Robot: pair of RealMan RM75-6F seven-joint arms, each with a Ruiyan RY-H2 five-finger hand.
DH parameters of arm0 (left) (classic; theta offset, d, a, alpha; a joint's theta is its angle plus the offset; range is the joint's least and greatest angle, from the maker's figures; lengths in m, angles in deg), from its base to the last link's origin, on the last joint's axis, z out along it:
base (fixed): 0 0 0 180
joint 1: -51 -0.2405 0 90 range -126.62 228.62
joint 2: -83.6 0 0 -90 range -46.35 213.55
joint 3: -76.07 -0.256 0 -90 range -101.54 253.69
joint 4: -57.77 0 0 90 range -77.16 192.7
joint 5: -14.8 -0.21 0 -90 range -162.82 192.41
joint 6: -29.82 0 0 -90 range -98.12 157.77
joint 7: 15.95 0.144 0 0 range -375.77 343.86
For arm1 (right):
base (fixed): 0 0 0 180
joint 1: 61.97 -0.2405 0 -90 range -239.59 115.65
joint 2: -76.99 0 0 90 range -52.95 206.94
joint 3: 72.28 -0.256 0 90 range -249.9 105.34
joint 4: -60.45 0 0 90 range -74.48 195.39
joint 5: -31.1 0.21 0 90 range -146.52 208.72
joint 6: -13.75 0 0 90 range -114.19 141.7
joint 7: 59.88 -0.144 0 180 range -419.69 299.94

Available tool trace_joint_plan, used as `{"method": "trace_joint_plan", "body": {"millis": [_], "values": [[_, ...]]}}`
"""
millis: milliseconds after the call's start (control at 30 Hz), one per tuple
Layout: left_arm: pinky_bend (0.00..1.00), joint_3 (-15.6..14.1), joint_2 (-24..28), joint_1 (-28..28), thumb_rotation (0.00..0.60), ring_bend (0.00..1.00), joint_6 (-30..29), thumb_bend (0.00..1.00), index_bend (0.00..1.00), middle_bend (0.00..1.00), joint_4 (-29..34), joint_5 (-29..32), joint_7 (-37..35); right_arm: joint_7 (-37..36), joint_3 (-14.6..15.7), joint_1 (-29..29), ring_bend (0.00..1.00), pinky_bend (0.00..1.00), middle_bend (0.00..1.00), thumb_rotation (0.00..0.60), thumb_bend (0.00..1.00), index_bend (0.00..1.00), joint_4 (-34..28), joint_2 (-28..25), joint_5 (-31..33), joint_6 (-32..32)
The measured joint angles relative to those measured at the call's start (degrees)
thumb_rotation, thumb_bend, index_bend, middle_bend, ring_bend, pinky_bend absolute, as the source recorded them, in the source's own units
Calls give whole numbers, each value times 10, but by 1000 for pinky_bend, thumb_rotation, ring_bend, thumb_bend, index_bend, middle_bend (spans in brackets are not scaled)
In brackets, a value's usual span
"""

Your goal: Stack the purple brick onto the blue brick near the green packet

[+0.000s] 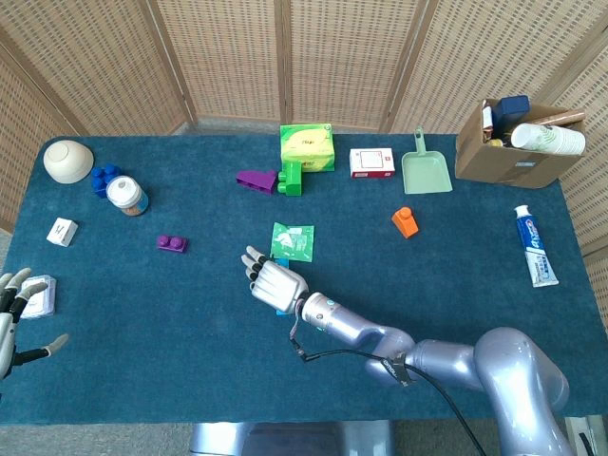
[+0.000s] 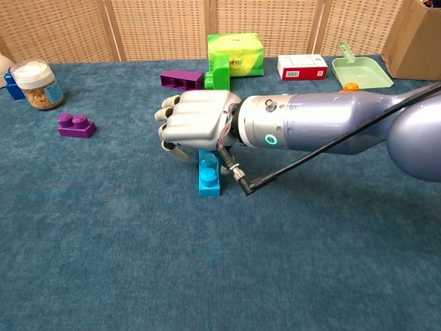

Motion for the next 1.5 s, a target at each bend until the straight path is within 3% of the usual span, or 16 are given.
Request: {"method": "trace_joint_plan", "body": {"millis": [333,633,1100,1500], "values": [[0,0,5,0,503,0,-4,130,216,104,4,-10,-1,24,-2,2,0,9,170,600,60,257,-55,-34,46,-11],[0,0,10,9,504,0,4,131,216,104,13,-17,6,11,-7,33,0,9,170,600,63,265,-153,-119,78,-61],[0,4,14,44,509,0,45,130,216,107,25,-25,50,-51,2,152,0,9,176,600,73,342,-257,-251,85,-219],[0,12,23,70,532,0,65,130,223,119,47,-22,83,-178,29,271,4,21,194,600,88,382,-259,-300,47,-319]]}}
